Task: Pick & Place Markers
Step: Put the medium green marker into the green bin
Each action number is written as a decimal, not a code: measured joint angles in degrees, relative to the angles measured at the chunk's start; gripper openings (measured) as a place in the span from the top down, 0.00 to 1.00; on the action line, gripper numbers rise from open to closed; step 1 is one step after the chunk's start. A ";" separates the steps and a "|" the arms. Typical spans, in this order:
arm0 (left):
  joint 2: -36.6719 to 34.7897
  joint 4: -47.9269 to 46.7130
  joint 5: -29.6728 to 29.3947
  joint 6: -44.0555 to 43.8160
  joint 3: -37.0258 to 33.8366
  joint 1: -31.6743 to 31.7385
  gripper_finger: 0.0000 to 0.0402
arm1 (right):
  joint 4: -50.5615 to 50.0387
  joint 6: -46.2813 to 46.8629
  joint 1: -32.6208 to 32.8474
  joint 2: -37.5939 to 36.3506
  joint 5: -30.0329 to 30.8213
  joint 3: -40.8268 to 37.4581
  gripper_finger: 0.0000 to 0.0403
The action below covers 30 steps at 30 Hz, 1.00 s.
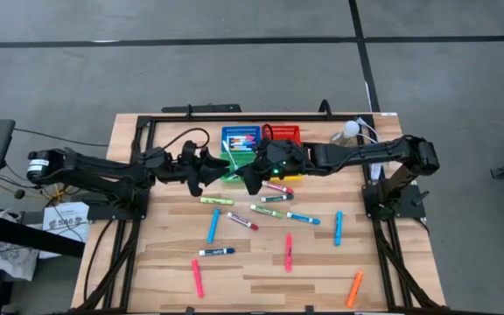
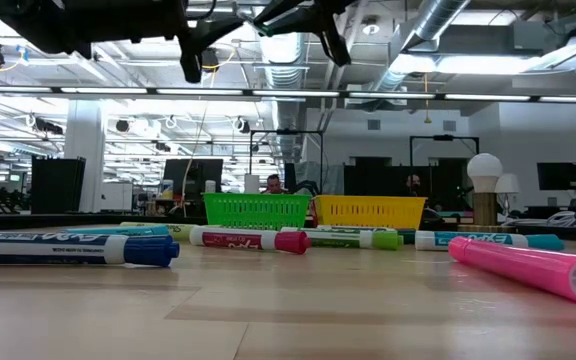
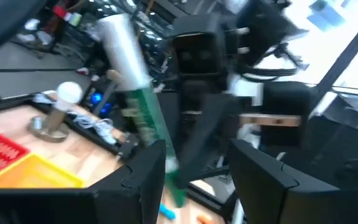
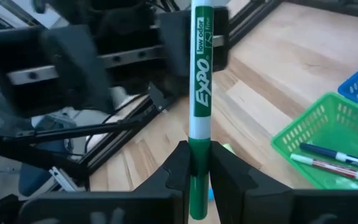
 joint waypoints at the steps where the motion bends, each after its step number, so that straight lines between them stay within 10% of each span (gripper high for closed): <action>1: 0.28 -0.09 -0.52 0.01 0.00 0.16 0.57 | 0.21 0.02 -0.13 0.00 -0.23 0.00 0.91; 30: 3.68 4.55 -3.08 3.34 3.45 3.06 0.57 | 1.97 0.48 -0.50 0.02 -0.24 0.02 0.91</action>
